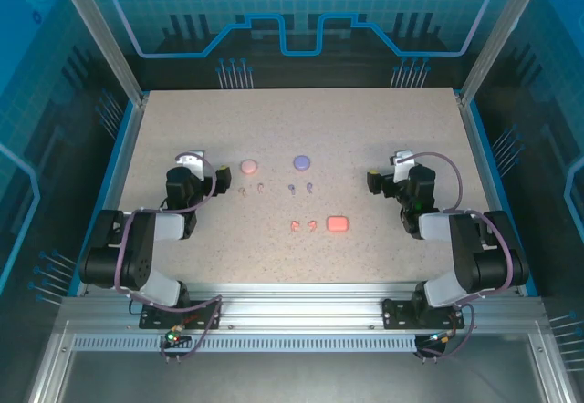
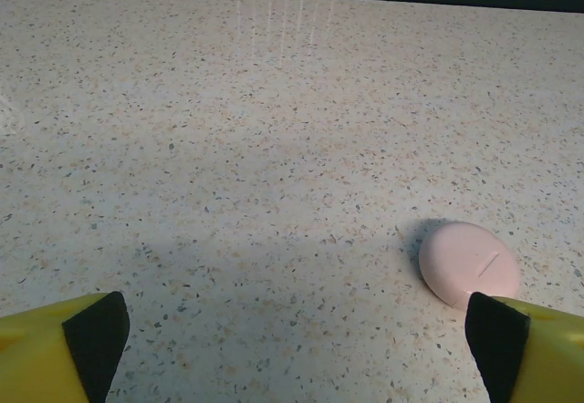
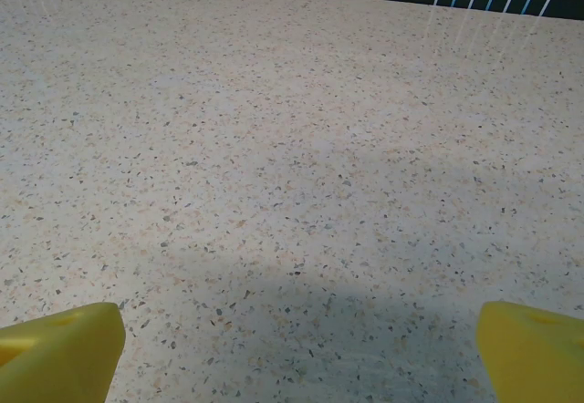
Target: Insert wireless bluetooth earbuds into charging case
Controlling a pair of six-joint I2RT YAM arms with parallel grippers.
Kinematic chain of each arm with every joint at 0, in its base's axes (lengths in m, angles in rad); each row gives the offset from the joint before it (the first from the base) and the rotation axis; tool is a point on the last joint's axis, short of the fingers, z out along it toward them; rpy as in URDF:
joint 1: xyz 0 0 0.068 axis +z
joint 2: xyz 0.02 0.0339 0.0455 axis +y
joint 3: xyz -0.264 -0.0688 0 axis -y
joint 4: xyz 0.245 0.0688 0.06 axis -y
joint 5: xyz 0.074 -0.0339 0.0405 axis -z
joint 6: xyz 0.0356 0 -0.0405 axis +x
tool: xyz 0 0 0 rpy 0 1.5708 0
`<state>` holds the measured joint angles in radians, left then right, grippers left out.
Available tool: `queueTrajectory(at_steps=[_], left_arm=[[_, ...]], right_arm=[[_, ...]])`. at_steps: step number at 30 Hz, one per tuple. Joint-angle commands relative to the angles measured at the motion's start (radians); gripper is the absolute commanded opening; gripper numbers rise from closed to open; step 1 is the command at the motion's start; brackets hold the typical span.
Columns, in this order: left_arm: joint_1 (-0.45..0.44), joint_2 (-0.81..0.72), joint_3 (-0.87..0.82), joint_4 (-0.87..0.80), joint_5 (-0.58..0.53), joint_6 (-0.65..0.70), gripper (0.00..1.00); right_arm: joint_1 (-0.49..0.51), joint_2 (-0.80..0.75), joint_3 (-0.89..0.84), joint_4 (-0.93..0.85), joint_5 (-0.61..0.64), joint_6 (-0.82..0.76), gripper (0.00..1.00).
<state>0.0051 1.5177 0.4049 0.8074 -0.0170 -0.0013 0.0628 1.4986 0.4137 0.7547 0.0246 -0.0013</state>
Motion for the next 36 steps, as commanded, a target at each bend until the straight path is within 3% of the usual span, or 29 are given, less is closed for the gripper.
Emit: queueTrajectory(at_steps=[1,21,23,28,33,36], left_arm=[[0.014,0.004,0.004,-0.001,0.025,-0.006,0.99],[0.015,-0.006,0.014,-0.024,0.06,0.007,0.99],[0.015,-0.041,0.028,-0.08,0.073,0.012,0.99],[0.016,-0.165,0.048,-0.239,-0.006,-0.041,0.99],[0.013,-0.27,0.141,-0.488,-0.035,-0.157,0.99],[0.012,-0.313,0.217,-0.616,0.009,-0.253,0.99]], right_arm=[[-0.015,0.008,0.02,-0.003,-0.003,-0.01,1.0],[-0.027,0.006,0.018,-0.003,-0.028,-0.004,1.0],[-0.024,-0.005,0.027,-0.019,0.016,0.011,1.0],[-0.027,-0.155,0.156,-0.38,0.133,0.084,1.0],[-0.044,-0.179,0.41,-0.93,0.292,0.441,1.0],[-0.048,-0.129,0.517,-1.089,0.224,0.472,1.0]])
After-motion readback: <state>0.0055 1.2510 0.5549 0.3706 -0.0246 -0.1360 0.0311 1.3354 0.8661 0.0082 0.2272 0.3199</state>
